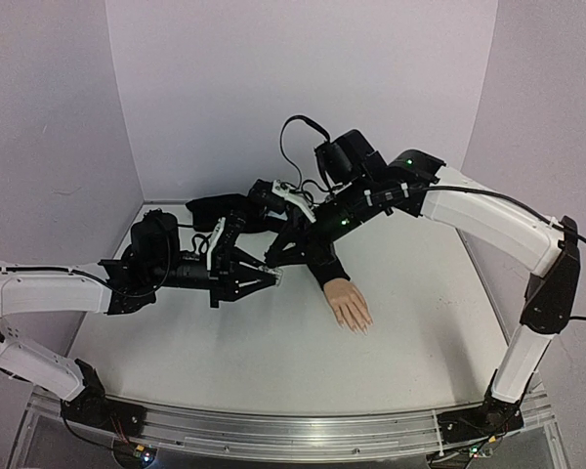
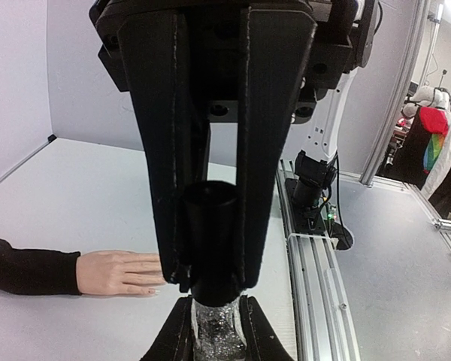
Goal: Paint the nails
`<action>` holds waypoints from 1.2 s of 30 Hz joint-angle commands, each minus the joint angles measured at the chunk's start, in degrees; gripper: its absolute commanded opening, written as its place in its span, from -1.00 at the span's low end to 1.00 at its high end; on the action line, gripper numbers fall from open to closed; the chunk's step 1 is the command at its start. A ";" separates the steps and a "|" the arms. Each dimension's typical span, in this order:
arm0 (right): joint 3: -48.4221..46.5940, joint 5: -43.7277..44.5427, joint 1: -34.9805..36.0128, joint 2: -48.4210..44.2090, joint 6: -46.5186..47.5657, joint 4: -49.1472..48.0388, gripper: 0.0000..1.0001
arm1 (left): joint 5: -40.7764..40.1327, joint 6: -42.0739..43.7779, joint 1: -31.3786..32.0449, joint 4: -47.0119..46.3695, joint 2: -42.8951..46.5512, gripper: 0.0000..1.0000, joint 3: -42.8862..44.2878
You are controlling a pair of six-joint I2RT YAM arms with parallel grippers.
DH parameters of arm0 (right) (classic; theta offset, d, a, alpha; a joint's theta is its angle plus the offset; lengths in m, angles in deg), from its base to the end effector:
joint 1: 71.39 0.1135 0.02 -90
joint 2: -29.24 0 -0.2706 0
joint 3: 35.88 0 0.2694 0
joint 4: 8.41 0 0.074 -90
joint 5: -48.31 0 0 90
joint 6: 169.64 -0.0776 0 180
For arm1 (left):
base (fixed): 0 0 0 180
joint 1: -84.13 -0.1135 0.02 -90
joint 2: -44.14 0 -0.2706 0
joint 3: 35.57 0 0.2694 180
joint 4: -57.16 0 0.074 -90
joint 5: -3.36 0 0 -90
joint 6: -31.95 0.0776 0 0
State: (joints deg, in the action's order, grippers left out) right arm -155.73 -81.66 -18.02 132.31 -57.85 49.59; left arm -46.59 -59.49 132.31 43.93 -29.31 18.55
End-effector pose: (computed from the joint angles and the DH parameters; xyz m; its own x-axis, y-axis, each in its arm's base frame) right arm 0.2222 0.3825 0.3669 -0.0298 -0.5168 -0.8556 -0.9847 -0.1318 0.1138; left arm 0.1827 -0.2791 0.2695 -0.0959 0.0783 -0.9923 0.9950 0.0356 -0.0933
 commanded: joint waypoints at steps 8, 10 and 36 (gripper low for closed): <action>-0.61 -4.86 -2.23 -4.01 1.00 -1.95 -1.00 | 2.01 0.73 -0.11 0.83 -0.83 -1.00 2.22; -0.65 -4.43 -2.44 -4.07 0.64 -2.19 -1.00 | 2.05 0.73 -0.07 0.94 -0.86 -1.00 2.23; 5.94 -1.83 -4.05 -7.78 1.05 -4.48 -0.22 | 3.13 0.62 -0.11 1.72 -1.63 -1.00 3.05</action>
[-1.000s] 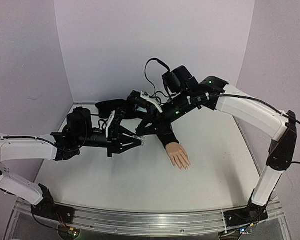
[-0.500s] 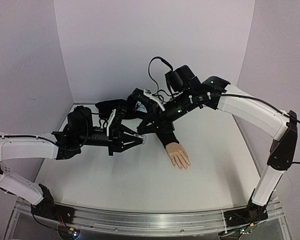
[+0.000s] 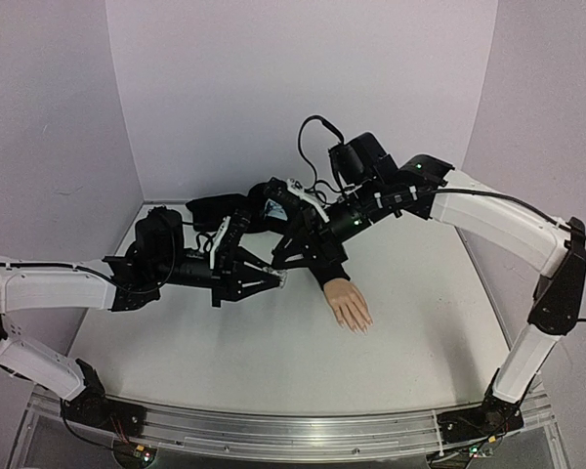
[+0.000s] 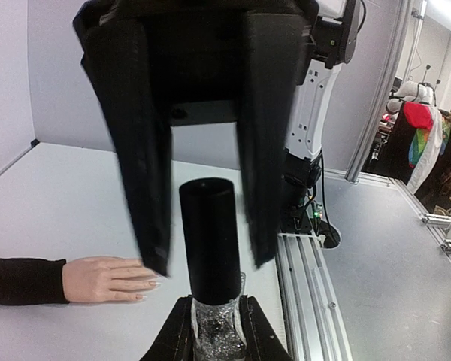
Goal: Paint the nails
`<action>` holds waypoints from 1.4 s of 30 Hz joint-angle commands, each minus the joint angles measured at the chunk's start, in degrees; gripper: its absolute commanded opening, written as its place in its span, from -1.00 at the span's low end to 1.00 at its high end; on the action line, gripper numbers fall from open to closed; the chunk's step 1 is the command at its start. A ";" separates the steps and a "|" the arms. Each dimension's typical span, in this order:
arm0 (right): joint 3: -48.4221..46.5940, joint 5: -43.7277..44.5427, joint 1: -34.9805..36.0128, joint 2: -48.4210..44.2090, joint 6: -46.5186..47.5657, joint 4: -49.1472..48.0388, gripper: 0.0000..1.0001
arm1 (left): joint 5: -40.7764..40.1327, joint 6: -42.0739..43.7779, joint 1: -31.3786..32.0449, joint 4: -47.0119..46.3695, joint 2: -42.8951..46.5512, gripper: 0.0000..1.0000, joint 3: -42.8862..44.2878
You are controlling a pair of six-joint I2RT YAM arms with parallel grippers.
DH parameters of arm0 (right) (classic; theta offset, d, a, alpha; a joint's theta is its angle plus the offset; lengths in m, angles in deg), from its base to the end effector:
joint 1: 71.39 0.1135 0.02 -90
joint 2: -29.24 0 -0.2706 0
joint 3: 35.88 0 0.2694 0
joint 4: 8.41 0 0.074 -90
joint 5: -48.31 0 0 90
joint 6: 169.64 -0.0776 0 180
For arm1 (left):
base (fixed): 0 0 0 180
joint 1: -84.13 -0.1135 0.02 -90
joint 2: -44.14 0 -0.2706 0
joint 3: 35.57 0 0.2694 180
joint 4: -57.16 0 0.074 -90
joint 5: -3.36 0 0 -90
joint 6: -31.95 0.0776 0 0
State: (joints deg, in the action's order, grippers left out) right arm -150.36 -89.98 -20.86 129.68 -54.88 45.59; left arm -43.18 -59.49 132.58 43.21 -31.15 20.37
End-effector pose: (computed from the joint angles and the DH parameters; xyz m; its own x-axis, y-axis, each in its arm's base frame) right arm 0.2265 0.3662 0.3643 -0.0033 -0.4424 -0.8968 -0.9677 -0.2247 0.1144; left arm 0.1824 -0.2863 0.2737 -0.0875 0.0712 -0.9936 0.9955 -0.0293 -0.0897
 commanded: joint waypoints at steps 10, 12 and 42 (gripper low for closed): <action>5.34 33.80 -0.31 -7.28 -38.59 -11.73 0.38 | -29.46 1.36 0.12 -1.30 2.47 -1.00 -2.11; 4.34 37.22 1.69 -6.32 -42.88 -12.35 0.35 | -33.11 1.36 0.16 -2.62 2.48 -0.99 -2.31; -10.18 28.76 5.92 8.25 -42.78 -10.26 -0.89 | -32.96 1.36 1.02 -5.81 2.01 -1.00 -3.67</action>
State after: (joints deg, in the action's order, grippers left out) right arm -158.79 -51.38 -14.85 138.08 -104.19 35.83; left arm -79.59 -58.93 133.39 40.13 -30.62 16.89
